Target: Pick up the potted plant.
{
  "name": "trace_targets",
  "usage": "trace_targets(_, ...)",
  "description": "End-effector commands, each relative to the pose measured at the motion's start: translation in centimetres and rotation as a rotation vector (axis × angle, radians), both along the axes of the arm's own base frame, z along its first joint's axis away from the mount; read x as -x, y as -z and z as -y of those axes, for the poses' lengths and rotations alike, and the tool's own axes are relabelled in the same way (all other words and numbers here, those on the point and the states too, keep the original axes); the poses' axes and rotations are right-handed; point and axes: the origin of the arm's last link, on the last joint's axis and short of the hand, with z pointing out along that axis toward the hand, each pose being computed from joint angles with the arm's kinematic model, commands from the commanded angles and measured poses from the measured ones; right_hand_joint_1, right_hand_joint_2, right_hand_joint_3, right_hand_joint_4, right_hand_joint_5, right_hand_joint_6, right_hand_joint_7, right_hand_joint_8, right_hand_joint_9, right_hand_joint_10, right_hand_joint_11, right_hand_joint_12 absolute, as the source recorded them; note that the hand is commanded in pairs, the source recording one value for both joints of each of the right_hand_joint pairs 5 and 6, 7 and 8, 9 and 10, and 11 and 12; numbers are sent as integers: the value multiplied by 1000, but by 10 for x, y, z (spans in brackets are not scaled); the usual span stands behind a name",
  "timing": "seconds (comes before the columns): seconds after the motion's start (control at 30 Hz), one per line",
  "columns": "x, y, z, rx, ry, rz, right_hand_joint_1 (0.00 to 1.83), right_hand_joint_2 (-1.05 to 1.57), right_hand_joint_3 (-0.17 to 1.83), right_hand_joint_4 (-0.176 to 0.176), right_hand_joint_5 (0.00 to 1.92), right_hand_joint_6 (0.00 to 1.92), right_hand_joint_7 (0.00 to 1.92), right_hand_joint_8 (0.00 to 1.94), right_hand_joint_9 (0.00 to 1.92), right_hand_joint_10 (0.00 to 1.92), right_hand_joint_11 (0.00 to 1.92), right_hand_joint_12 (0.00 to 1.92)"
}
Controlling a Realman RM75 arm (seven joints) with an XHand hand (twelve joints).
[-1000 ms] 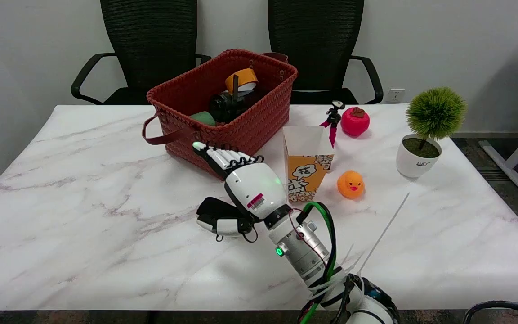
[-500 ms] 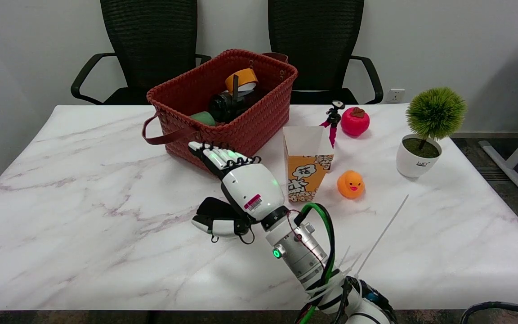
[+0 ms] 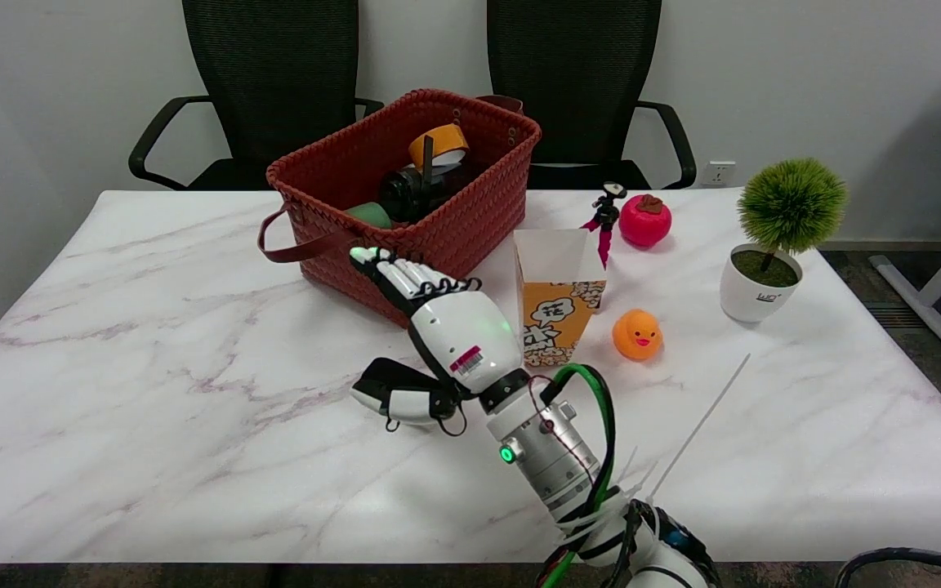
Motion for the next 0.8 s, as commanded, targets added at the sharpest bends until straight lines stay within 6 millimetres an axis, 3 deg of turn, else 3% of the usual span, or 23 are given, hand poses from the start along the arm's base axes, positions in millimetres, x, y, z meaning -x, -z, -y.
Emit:
trace_targets(0.03,-15,-38,5,145,-51,191,1033,749,272,0,181,181,220,220,307,307,498,498)
trace_targets(0.3,-25,-76,4,250,-107,294,1038,761,269,0,139,139,194,194,285,285,486,486)
trace_targets(0.8,-41,-124,-1,379,-212,373,1030,804,273,0,127,127,205,205,306,306,536,536)
